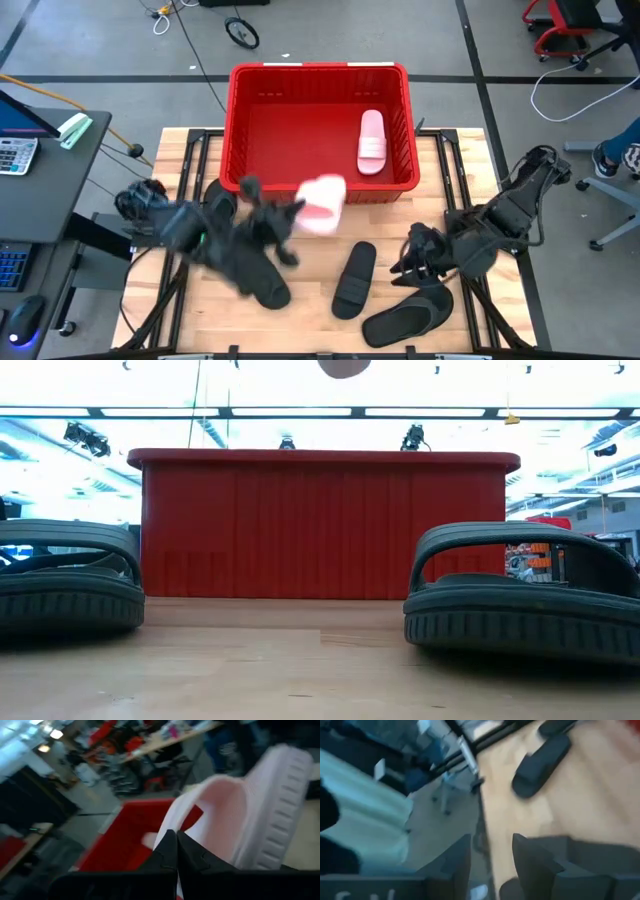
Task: Pick and place slides into bin
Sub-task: Put the pink slide into the red bin
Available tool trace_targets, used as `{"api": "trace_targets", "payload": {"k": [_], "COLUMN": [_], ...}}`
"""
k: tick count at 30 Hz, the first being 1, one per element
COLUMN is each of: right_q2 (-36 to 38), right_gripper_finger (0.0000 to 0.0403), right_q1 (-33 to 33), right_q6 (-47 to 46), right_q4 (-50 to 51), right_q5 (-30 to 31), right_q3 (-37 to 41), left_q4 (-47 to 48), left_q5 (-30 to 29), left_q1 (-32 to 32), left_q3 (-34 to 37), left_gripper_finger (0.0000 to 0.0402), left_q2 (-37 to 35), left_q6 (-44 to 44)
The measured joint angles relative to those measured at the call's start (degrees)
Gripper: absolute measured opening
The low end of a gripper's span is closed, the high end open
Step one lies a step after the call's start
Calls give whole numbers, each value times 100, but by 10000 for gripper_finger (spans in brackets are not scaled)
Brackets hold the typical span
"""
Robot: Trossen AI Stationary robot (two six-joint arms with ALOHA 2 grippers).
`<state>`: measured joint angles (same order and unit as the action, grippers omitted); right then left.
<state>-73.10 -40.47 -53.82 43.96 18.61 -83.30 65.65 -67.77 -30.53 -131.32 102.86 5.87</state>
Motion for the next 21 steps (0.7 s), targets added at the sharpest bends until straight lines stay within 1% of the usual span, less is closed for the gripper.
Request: {"api": "trace_targets", "payload": {"k": [2,3,5,9,13,14,16,17,19,21], "right_q2": [0,0,0,1,77,138,244,322,480,659], "right_gripper_finger": [149,148,148,148,148,148,148,148,148,148], "right_q1": [-102,-122,-127,52,330,421,581,686,854,1008], "right_q6": [58,143,384,948,1337,1424,1552,1620,1705,1706], "right_q4": [13,12,16,28,199,272,445,502,677,747], "right_q5": [545,834,1398,2608,3656,3885,4226,4293,4298,4299], "right_q3": [2,1,2,2,1,0,2,0,0,0], "left_q4": [-402,-610,-860,-1221,-1971,-2248,-2625,-2806,-3029,-3001], "left_q5": [120,278,778,1987,2758,3028,3580,3742,3791,3807], "left_q1": [497,786,1383,2648,3742,3972,4409,4601,4929,5209], "left_q3": [-56,-63,-64,-10,243,319,496,580,710,735], "left_gripper_finger": [0,0,0,0,0,0,0,0,0,0], "left_q2": [-64,-74,-64,95,423,523,766,889,1187,1480], "left_q6": [-702,-1011,-1571,-2124,-2983,-3197,-3498,-3534,-3635,-3671]}}
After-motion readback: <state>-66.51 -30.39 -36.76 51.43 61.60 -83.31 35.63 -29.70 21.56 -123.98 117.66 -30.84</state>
